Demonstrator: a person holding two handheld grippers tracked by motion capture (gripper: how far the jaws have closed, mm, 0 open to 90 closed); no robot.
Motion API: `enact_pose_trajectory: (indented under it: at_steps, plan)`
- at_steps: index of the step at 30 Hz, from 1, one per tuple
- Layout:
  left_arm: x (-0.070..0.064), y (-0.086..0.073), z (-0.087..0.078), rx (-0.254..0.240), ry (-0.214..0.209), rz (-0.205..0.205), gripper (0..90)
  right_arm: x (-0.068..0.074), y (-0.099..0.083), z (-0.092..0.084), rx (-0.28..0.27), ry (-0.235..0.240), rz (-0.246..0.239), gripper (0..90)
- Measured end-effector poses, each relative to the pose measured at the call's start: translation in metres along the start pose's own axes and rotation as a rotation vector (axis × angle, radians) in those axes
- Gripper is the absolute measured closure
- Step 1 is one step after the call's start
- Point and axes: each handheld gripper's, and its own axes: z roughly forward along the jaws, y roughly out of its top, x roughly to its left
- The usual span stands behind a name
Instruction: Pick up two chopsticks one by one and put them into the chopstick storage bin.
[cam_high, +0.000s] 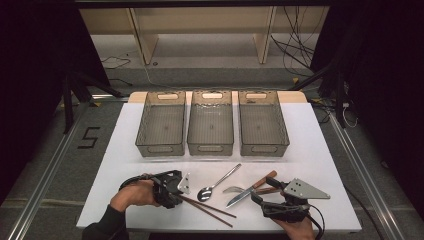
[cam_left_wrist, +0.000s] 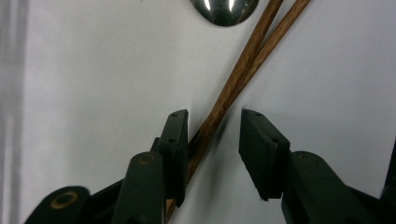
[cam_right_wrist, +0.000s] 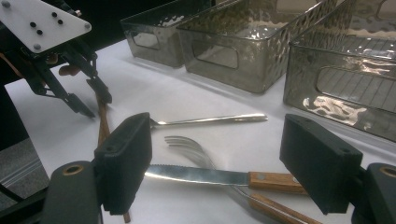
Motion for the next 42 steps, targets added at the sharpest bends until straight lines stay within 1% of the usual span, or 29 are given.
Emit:
enact_pose_trajectory:
  at_steps: [1, 3, 6, 7, 13, 14, 18, 20, 25, 26, 28, 29, 32, 34, 42]
  plan:
    - [0.0003, 0.0000, -0.0006, 0.007, 0.005, 0.009, 63.7, 0.0000, 0.0000, 0.0000, 0.001, 0.000, -0.002, 25.9]
    - [0.0003, -0.0003, -0.0005, 0.003, 0.007, 0.008, 65.2, -0.0001, 0.0000, 0.0002, 0.002, -0.001, -0.004, 25.9]
    - [0.0004, -0.0010, -0.0009, 0.000, 0.012, 0.017, 67.7, -0.0001, -0.0001, 0.0003, 0.004, -0.001, -0.001, 26.0]
    - [0.0004, -0.0014, -0.0013, -0.002, 0.011, 0.020, 69.8, 0.0000, -0.0001, 0.0004, 0.004, -0.001, -0.002, 26.1]
    - [-0.0003, -0.0028, -0.0013, 0.010, 0.005, 0.034, 74.4, 0.0000, -0.0001, 0.0007, 0.007, -0.002, -0.002, 26.1]
    - [-0.0002, -0.0028, -0.0013, 0.017, 0.001, 0.042, 75.0, 0.0000, -0.0001, 0.0007, 0.007, -0.001, -0.002, 26.1]
    - [-0.0009, -0.0029, -0.0012, 0.015, -0.006, 0.050, 77.3, 0.0000, -0.0002, 0.0008, 0.008, -0.001, -0.002, 26.1]
    - [-0.0013, -0.0030, -0.0012, 0.014, -0.011, 0.061, 78.6, -0.0001, -0.0002, 0.0009, 0.008, 0.000, -0.002, 26.1]
    - [-0.0024, -0.0041, 0.0000, -0.003, -0.025, 0.076, 82.1, -0.0002, -0.0002, 0.0010, 0.010, 0.000, -0.002, 26.1]
    - [-0.0022, -0.0042, -0.0007, 0.000, -0.029, 0.087, 82.1, -0.0002, -0.0002, 0.0010, 0.010, 0.000, -0.002, 26.1]
    - [-0.0028, -0.0045, -0.0015, -0.012, -0.031, 0.087, 82.5, -0.0002, -0.0003, 0.0011, 0.011, 0.001, -0.001, 26.1]
    - [-0.0025, -0.0046, -0.0024, -0.010, -0.036, 0.094, 82.9, -0.0003, -0.0004, 0.0013, 0.012, 0.002, -0.002, 26.1]
    - [-0.0027, -0.0055, -0.0037, -0.023, -0.043, 0.090, 83.3, -0.0003, -0.0004, 0.0013, 0.012, 0.001, -0.002, 26.1]
    - [-0.0023, -0.0060, -0.0046, -0.020, -0.051, 0.093, 83.5, -0.0004, -0.0004, 0.0013, 0.012, 0.002, 0.000, 26.1]
    - [-0.0018, -0.0072, -0.0072, -0.029, -0.051, 0.077, 83.9, -0.0002, -0.0004, 0.0016, 0.013, 0.003, 0.000, 26.2]
